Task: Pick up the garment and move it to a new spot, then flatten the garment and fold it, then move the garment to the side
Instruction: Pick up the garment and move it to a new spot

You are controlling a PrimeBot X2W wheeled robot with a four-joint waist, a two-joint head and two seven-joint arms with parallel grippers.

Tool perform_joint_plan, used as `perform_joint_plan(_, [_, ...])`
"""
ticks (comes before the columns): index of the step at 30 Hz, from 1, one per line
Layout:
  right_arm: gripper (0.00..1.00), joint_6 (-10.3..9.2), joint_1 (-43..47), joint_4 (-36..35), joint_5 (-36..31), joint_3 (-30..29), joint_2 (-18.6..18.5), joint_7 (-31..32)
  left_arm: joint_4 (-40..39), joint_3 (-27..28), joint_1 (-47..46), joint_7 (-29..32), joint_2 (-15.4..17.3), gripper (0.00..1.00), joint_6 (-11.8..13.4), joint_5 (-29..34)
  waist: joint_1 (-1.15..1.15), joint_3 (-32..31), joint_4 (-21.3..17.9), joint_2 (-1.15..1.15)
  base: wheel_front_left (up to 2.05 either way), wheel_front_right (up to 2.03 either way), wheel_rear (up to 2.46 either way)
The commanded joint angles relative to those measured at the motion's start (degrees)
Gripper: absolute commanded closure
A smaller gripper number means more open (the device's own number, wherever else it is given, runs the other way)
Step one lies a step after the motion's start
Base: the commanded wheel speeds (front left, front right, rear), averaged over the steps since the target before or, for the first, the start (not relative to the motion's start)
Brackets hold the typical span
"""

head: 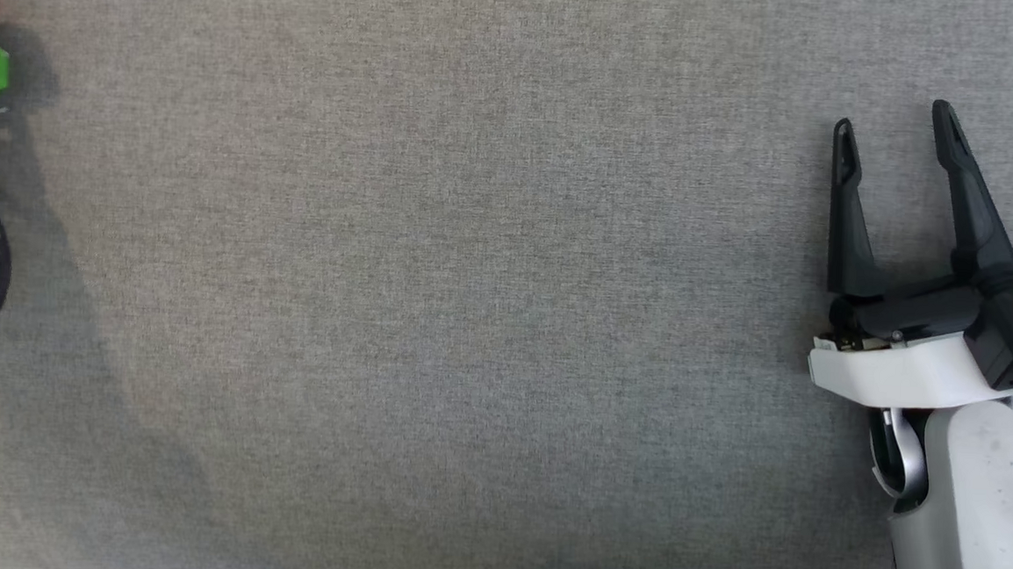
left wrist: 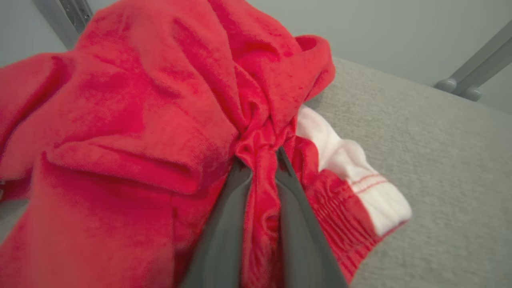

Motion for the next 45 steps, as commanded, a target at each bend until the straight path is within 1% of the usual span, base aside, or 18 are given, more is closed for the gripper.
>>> perform_joint_plan(1, [0.0,-0.16,4.2,4.4,0.5,-0.4,-0.1,1.1,-2.2,-1.6,1.7,-0.4,-0.6,1.0,-0.5,-0.1,0.0,-3.9,0.9,0.0,0.0,0.0,0.0])
perform_joint_plan(2, [0.0,-0.15,4.5,4.7,0.7,-0.1,0.3,1.1,-4.5,-2.7,2.3,-0.5,0.5,1.0,-0.4,-0.6,0.0,-5.2,0.9,0.0,0.0,0.0,0.0])
perform_joint_plan(4, [0.0,-0.14,5.1,5.2,1.3,0.5,1.0,1.0,-9.0,-4.9,3.5,-0.9,1.6,1.0,-0.4,-1.2,0.0,-8.2,0.8,0.0,0.0,0.0,0.0])
perform_joint_plan(7, [0.0,-0.13,6.1,6.1,2.4,1.3,1.8,0.8,-16.7,-8.1,5.6,-0.2,2.6,1.0,-0.4,-2.9,0.0,-13.3,0.4,0.0,0.0,0.0,0.0])
perform_joint_plan(11, [0.0,-0.13,7.3,6.9,3.8,2.1,2.6,0.6,-27.3,-10.7,8.6,2.8,4.4,1.0,-0.4,-6.0,0.0,-19.3,-1.0,0.0,0.0,0.0,0.0])
perform_joint_plan(14, [0.0,-0.13,8.6,7.5,4.9,2.6,2.8,0.6,-34.6,-12.0,10.8,5.7,5.3,1.0,-0.1,-6.9,0.0,-23.0,-2.2,0.0,0.0,0.0,0.0])
perform_joint_plan(16, [0.0,-0.13,9.4,7.8,5.5,2.7,3.0,0.6,-40.0,-12.7,12.3,7.8,5.5,1.0,1.1,-7.6,0.0,-25.0,-3.2,0.0,0.0,0.0,0.0])
perform_joint_plan(18, [0.0,-0.13,10.1,7.9,6.1,2.8,3.1,0.6,-46.1,-13.5,14.3,9.9,5.9,1.0,3.2,-8.3,0.0,-26.8,-4.4,0.0,0.0,0.0,0.0])
perform_joint_plan(20, [0.0,-0.13,11.0,7.8,7.3,2.6,3.1,0.6,-52.9,-14.0,16.6,11.8,5.4,1.0,5.5,-9.7,0.0,-28.2,-5.6,0.0,0.0,0.0,0.0])
perform_joint_plan(22, [0.0,-0.13,12.0,7.7,8.3,2.3,3.1,0.6,-59.6,-14.9,19.0,13.6,4.3,1.0,7.7,-11.5,0.0,-29.1,-6.7,0.0,0.0,0.0,0.0])
perform_joint_plan(25, [0.0,-0.13,13.3,7.7,9.3,1.7,3.1,0.6,-69.1,-16.7,22.7,15.6,1.8,1.0,10.8,-14.8,0.0,-30.1,-8.4,0.0,0.0,0.0,0.0])
perform_joint_plan(29, [0.0,-0.13,14.0,7.4,9.9,1.7,3.1,0.6,-76.2,-19.8,26.7,16.8,-2.4,1.0,13.7,-18.2,0.0,-30.3,-11.0,0.0,0.0,0.0,0.0])
perform_joint_plan(31, [0.0,-0.13,13.9,7.2,10.3,2.0,3.1,0.6,-77.1,-20.9,28.7,16.5,-4.8,1.0,14.7,-20.2,0.0,-30.0,-12.4,0.0,0.0,0.0,0.0])
perform_joint_plan(32, [0.0,-0.13,13.8,7.2,10.3,2.2,3.1,0.6,-77.0,-21.4,29.3,16.5,-5.6,1.0,14.9,-20.7,0.0,-29.9,-13.2,0.0,0.0,0.0,0.0])
perform_joint_plan(34, [0.0,-0.13,13.7,7.2,10.6,2.4,3.1,0.6,-75.3,-21.9,31.9,16.3,-8.0,1.0,15.1,-24.1,0.0,-29.6,-14.6,0.0,0.0,0.0,0.0])
perform_joint_plan(36, [0.0,-0.13,13.8,7.3,10.8,2.6,3.1,0.6,-71.2,-21.3,33.2,16.6,-8.5,1.0,14.9,-26.6,0.0,-29.2,-15.8,0.0,0.0,0.0,0.0])
perform_joint_plan(40, [0.0,-0.13,13.8,7.6,11.3,3.3,3.1,0.6,-56.9,-18.3,34.1,15.5,-8.1,1.0,16.1,-28.8,0.0,-28.3,-17.9,0.0,0.0,0.0,0.0])
perform_joint_plan(45, [0.0,-0.13,13.8,7.8,11.6,4.1,3.1,0.6,-39.5,-13.7,31.4,12.4,-8.1,1.0,17.2,-29.8,0.0,-27.4,-19.2,0.0,0.0,0.0,0.0])
